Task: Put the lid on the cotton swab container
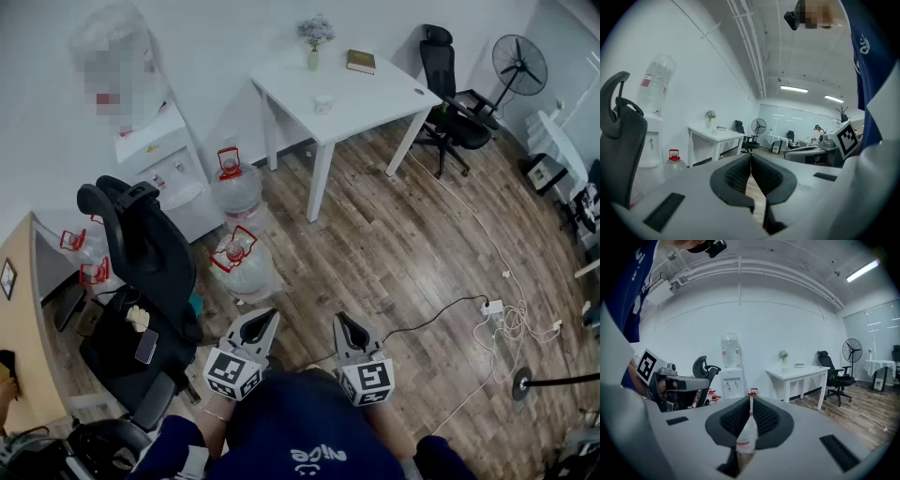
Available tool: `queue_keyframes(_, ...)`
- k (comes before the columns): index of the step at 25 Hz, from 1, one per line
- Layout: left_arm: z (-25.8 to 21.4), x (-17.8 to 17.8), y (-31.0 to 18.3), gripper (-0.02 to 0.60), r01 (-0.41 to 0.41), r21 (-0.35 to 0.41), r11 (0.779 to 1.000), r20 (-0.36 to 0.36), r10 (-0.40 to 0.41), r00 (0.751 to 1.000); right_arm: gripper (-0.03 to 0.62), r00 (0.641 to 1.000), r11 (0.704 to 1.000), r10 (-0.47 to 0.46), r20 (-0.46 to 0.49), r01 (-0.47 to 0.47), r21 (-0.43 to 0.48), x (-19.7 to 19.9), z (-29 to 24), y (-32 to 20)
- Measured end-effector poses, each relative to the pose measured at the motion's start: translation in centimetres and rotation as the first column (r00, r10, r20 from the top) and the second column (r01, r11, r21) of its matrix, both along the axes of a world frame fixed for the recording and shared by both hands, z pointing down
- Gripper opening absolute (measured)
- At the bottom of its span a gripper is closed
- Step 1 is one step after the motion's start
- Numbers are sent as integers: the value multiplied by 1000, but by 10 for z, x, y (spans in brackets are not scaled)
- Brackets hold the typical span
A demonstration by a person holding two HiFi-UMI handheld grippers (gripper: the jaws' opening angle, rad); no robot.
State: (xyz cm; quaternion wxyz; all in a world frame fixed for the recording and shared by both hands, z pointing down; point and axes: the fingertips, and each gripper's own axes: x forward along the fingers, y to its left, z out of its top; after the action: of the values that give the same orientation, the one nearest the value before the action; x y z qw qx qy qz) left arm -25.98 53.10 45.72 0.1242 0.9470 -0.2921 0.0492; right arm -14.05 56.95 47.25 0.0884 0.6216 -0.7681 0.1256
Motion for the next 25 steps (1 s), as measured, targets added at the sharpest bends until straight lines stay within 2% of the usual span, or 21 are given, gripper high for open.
queue_keyframes(4, 2, 7, 12, 20, -6, -3, 1000, 2, 6, 1000, 57, 1000, 1000, 9, -6, -9, -4, 5, 5, 14)
queue_keyframes(10, 10, 16, 35, 20, 15, -7, 1000, 0, -15, 1000, 58, 999, 1000, -24, 44, 25, -19, 13, 18, 39)
queue_keyframes(15, 18, 19, 36, 20, 17, -29, 999, 10, -17, 1000, 58, 998, 999, -31, 60, 33, -28, 15, 22, 41)
queue_keyframes(20, 25, 36, 10, 20, -7, -35, 999, 17, 8, 1000, 58, 997, 1000, -2, 72, 4, -25, 24, 25, 20)
queue_keyframes(23, 34, 48, -18, 20, -10, -37, 999, 85, 13, 996, 58, 997, 999, 13, 77, -10, -35, 30, 26, -3)
queue_keyframes(25, 38, 56, -38, 20, -40, -40, 998, 122, 45, 992, 58, 997, 999, 12, 77, -9, -51, 31, 27, -21)
